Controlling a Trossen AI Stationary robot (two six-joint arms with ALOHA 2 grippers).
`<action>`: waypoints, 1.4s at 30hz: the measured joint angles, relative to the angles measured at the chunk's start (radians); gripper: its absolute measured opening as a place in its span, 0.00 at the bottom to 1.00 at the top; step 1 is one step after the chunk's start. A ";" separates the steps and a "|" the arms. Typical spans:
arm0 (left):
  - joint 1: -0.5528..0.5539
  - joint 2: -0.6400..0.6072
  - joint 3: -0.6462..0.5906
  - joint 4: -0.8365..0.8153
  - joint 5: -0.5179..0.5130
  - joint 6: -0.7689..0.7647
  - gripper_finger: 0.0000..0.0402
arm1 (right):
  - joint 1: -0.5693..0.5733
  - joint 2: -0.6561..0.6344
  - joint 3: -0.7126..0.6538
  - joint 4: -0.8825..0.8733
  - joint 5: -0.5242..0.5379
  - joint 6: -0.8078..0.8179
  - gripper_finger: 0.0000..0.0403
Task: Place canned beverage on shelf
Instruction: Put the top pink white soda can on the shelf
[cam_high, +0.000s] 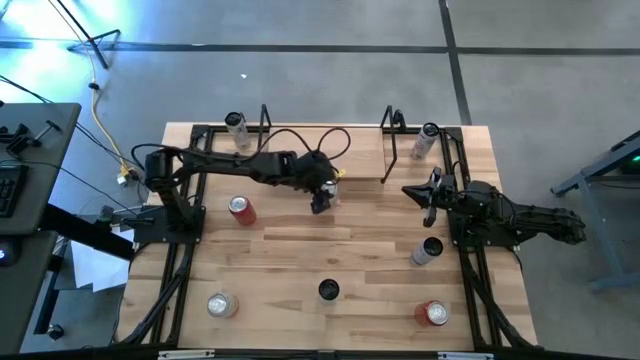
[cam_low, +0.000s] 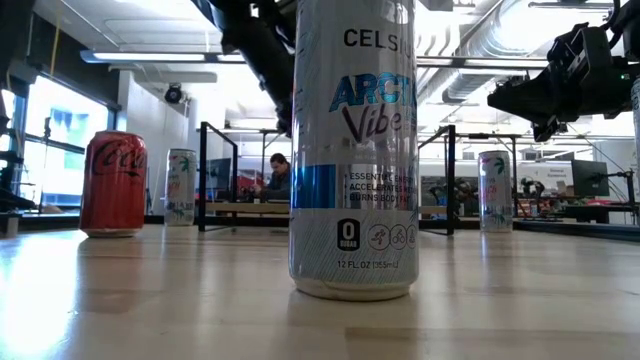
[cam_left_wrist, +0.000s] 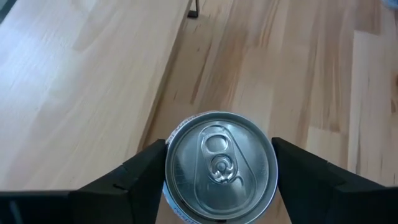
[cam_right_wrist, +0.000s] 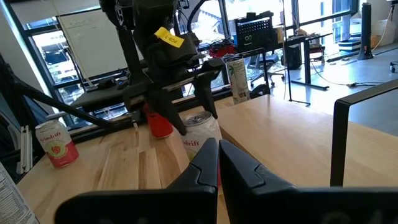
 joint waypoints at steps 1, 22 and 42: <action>0.000 -0.004 0.000 -0.006 0.001 0.008 0.60 | 0.000 0.000 0.000 0.000 0.000 0.000 0.00; 0.134 -0.262 -0.004 -0.176 0.099 0.310 0.59 | 0.000 0.000 0.000 0.000 0.000 0.000 0.00; 0.491 -0.127 0.139 -0.261 0.287 0.557 0.59 | 0.000 0.000 0.000 0.000 0.000 0.000 0.00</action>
